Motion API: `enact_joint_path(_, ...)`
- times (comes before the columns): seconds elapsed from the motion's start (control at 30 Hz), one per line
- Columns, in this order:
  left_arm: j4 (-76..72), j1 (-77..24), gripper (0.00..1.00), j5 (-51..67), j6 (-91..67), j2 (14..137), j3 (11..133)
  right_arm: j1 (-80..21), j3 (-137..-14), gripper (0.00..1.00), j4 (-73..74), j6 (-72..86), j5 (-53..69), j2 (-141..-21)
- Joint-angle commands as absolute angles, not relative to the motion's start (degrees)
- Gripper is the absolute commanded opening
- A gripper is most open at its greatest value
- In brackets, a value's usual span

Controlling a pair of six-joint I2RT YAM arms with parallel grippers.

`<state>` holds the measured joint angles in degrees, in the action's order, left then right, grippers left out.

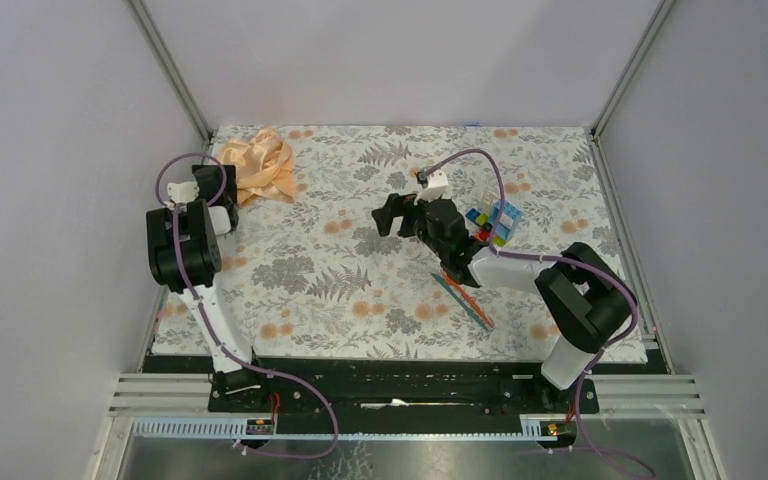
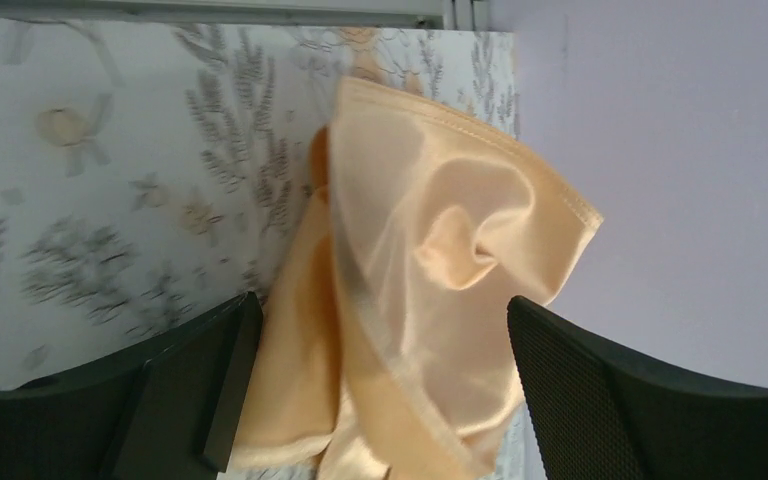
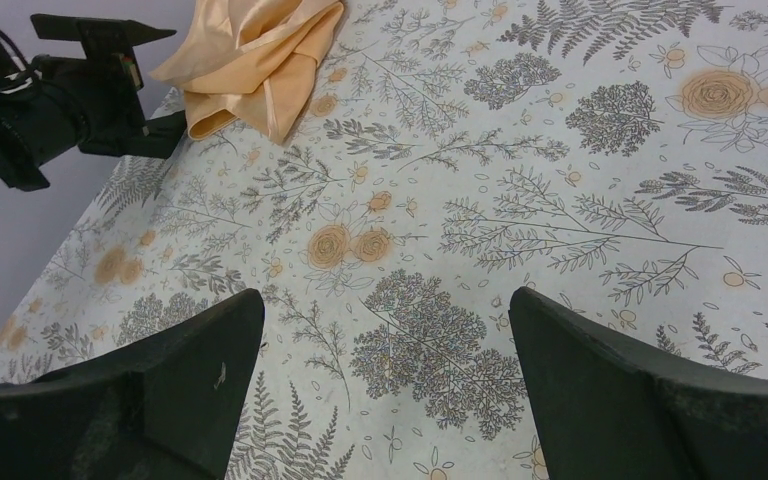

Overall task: Fold the napkin into a case and place the utensils inside
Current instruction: Move the crumpled napkin to the corner of the board.

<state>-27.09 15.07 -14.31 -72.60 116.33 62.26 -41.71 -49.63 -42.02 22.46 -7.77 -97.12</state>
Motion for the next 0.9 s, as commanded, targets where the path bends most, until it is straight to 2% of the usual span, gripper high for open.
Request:
enact_joint_path(0.0,-30.48,15.03,0.98,-12.34,-78.63,122.14,68.78,-42.28,-48.77,1.0,-46.46,20.98,-7.36,-93.63)
enact_joint_path(0.07,-30.42,14.99,0.91,-11.03,-80.43,124.83,70.37,-42.28,-48.61,1.0,-46.58,20.7,-7.54,-93.56)
enact_joint_path(0.2,-31.68,15.03,0.54,-8.25,-82.01,126.8,70.46,-42.28,-50.2,1.0,-43.62,20.55,-8.18,-94.11)
enact_joint_path(0.4,-23.74,14.52,0.06,-5.51,-66.63,113.28,65.09,-42.57,-59.25,1.0,-25.69,22.31,-12.45,-95.48)
enact_joint_path(0.43,-21.96,14.5,0.01,-4.66,-65.04,110.09,62.97,-42.71,-60.98,1.0,-21.19,22.49,-13.08,-95.79)
enact_joint_path(0.53,-15.89,14.34,0.0,0.3,-62.57,99.27,54.39,-43.46,-63.42,1.0,-10.63,23.37,-12.28,-95.79)
enact_joint_path(0.67,-5.1,12.0,0.0,7.45,-60.98,83.55,42.81,-43.73,-59.73,1.0,-3.39,24.25,0.05,-92.8)
enact_joint_path(0.8,-3.45,4.93,0.0,8.54,-70.55,62.48,24.64,-44.94,-55.79,1.0,-0.36,23.92,12.24,-89.89)
enact_joint_path(0.87,-3.43,0.83,0.0,7.25,-77.11,52.16,17.74,-46.72,-53.97,1.0,-0.33,24.64,12.98,-88.29)
